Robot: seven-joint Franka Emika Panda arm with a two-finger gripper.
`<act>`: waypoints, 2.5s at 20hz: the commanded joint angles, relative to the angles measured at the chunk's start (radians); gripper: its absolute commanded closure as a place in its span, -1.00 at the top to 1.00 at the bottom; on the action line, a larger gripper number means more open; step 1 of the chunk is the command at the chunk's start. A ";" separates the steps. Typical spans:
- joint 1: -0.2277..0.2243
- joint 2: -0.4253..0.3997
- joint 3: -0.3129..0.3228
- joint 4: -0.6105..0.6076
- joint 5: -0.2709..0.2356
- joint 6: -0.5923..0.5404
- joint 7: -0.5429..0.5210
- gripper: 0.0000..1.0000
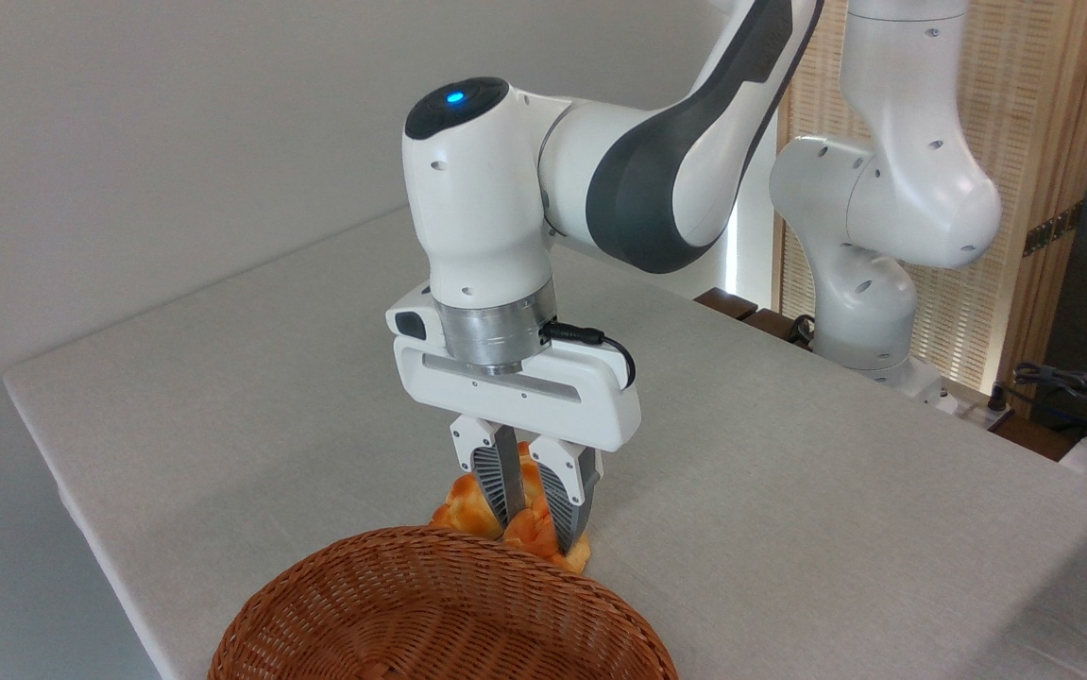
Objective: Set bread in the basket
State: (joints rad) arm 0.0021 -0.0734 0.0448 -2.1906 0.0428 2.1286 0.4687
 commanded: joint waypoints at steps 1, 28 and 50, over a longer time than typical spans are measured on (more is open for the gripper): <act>-0.005 -0.054 0.009 0.011 0.015 -0.059 0.044 -0.08; -0.007 -0.017 -0.013 0.203 -0.090 0.134 0.107 1.00; -0.016 -0.057 -0.150 0.305 -0.090 -0.237 0.116 1.00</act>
State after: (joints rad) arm -0.0148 -0.1536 -0.0716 -1.9001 -0.0419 1.9128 0.5568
